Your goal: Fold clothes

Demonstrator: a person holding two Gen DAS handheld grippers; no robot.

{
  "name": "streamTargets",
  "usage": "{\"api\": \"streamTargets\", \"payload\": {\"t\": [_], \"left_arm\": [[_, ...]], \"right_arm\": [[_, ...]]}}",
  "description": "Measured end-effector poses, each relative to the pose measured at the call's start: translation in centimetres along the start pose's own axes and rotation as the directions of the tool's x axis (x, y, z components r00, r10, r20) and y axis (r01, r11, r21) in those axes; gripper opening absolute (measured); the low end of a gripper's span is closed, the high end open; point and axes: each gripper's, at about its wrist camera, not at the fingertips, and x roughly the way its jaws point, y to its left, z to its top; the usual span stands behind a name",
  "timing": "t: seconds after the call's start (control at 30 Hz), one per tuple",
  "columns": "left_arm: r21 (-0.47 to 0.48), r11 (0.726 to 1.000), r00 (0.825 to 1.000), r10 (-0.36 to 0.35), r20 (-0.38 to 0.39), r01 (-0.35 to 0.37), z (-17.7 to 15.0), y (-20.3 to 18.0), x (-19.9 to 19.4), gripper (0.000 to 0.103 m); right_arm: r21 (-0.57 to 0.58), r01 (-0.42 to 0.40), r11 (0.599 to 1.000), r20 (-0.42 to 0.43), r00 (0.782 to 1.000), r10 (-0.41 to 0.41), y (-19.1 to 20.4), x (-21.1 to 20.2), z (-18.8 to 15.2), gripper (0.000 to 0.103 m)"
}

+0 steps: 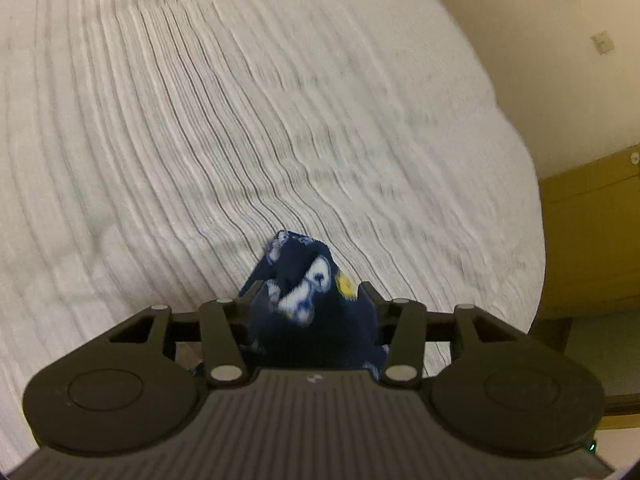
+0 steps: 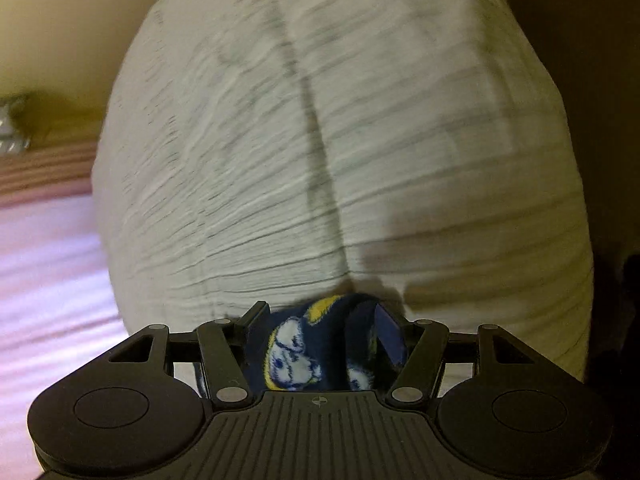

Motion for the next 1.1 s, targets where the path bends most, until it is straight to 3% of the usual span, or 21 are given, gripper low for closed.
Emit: {"api": "streamTargets", "payload": {"t": [0.17, 0.2, 0.23, 0.27, 0.3, 0.47, 0.63, 0.67, 0.73, 0.77, 0.8, 0.87, 0.93, 1.0, 1.03, 1.07, 1.1], "left_arm": [[0.008, 0.999, 0.996, -0.045, -0.08, 0.045, 1.6, 0.1, 3.5, 0.042], [0.019, 0.998, 0.994, -0.056, -0.091, 0.058, 1.9, 0.2, 4.1, 0.037], [0.027, 0.997, 0.993, -0.069, -0.097, 0.072, 2.0, 0.3, 4.7, 0.014], [0.038, 0.996, 0.992, -0.079, -0.1, 0.083, 2.2, 0.4, 5.2, 0.0], [0.054, 0.994, 0.992, -0.087, -0.092, 0.093, 2.1, 0.5, 5.3, 0.0], [0.108, 0.987, 0.992, -0.124, 0.016, 0.121, 1.4, 2.1, 4.8, 0.0], [0.089, 0.994, 0.995, -0.074, 0.064, 0.068, 0.0, 3.8, 5.2, 0.002], [0.087, 0.995, 0.994, -0.058, 0.088, 0.05, -0.2, 3.7, 4.4, 0.003], [0.049, 0.999, 0.987, -0.026, 0.159, 0.018, -0.8, 4.3, 1.9, 0.004], [0.02, 1.0, 0.979, -0.008, 0.203, 0.004, -1.3, 4.9, 0.3, 0.005], [-0.012, 1.0, 0.968, 0.017, 0.25, -0.015, -1.9, 5.5, -1.5, 0.005], [-0.052, 0.995, 0.942, 0.093, 0.322, -0.08, -4.2, 6.3, -5.3, 0.005], [-0.089, 0.987, 0.919, 0.16, 0.361, -0.137, -7.4, 6.9, -8.6, 0.005], [-0.134, 0.979, 0.911, 0.194, 0.364, -0.155, -11.2, 7.5, -11.3, 0.005], [-0.163, 0.974, 0.91, 0.209, 0.358, -0.159, -13.2, 7.6, -12.1, 0.005], [-0.196, 0.967, 0.911, 0.223, 0.348, -0.162, -15.0, 7.6, -12.4, 0.005], [-0.23, 0.96, 0.912, 0.233, 0.336, -0.16, -16.5, 7.4, -12.6, 0.004]], "right_arm": [[-0.003, 0.037, 0.999, 0.04, 0.999, -0.037, 0.6, 1.2, -1.2, 0.062], [-0.01, 0.041, 0.999, 0.05, 0.998, -0.041, 0.7, 1.4, -1.4, 0.062], [-0.025, 0.053, 0.998, 0.054, 0.997, -0.051, 0.5, 1.6, -1.5, 0.061], [-0.039, 0.064, 0.997, 0.058, 0.996, -0.062, 0.4, 1.7, -1.6, 0.049], [-0.054, 0.076, 0.996, 0.061, 0.995, -0.073, 0.2, 1.8, -1.8, 0.014], [-0.049, 0.069, 0.996, 0.105, 0.992, -0.063, -0.9, 1.2, -2.4, 0.009], [-0.015, 0.057, 0.998, 0.144, 0.988, -0.054, -2.1, 1.4, -2.8, 0.009], [-0.046, 0.068, 0.997, 0.125, 0.99, -0.061, -1.5, 1.2, -2.6, 0.011], [-0.138, 0.122, 0.983, 0.093, 0.99, -0.109, -0.2, 0.3, -2.2, 0.038], [-0.199, 0.165, 0.966, 0.086, 0.985, -0.151, 0.7, -0.3, -1.9, 0.061], [-0.256, 0.202, 0.945, 0.115, 0.977, -0.178, 1.5, -1.2, -1.7, 0.067], [-0.429, 0.268, 0.863, 0.175, 0.962, -0.212, 3.8, -3.0, -1.3, 0.067], [-0.614, 0.298, 0.73, 0.189, 0.954, -0.231, 6.6, -3.3, -1.4, 0.067], [-0.781, 0.286, 0.555, 0.192, 0.956, -0.222, 9.6, -3.1, -2.4, 0.066], [-0.861, 0.257, 0.439, 0.182, 0.962, -0.206, 11.1, -2.6, -3.4, 0.061], [-0.912, 0.216, 0.349, 0.153, 0.968, -0.199, 12.1, -1.6, -4.6, 0.042], [-0.951, 0.171, 0.259, 0.122, 0.973, -0.196, 13.0, -0.6, -5.9, 0.032]]}}
